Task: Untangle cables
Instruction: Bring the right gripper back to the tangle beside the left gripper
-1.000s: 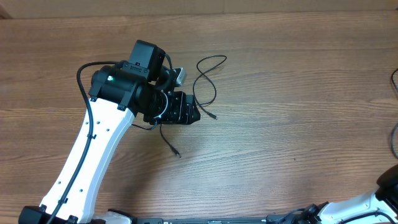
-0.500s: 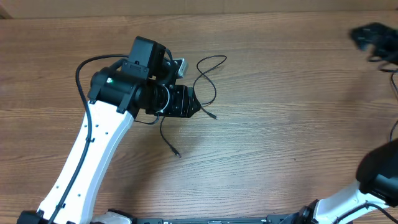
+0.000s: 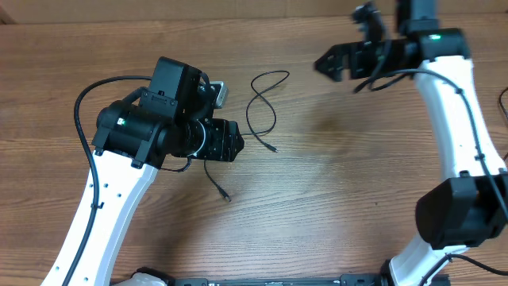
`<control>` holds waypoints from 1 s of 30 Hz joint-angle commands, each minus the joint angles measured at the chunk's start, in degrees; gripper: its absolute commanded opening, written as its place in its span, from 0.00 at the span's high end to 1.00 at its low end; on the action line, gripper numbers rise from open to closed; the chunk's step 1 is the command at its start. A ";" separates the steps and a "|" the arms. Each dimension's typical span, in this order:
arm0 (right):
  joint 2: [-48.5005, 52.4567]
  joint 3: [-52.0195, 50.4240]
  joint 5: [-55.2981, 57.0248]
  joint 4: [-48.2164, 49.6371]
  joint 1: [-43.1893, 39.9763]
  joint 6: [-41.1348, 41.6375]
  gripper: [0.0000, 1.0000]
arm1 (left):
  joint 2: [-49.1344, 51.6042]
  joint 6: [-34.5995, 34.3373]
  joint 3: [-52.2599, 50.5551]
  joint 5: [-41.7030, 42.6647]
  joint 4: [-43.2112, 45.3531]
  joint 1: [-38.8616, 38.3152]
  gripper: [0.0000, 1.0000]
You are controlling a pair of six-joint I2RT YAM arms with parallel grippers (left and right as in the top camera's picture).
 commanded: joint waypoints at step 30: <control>12.28 -19.37 18.67 40.33 24.72 74.03 0.16 | -0.72 1.99 0.02 -0.57 -1.25 -0.07 0.35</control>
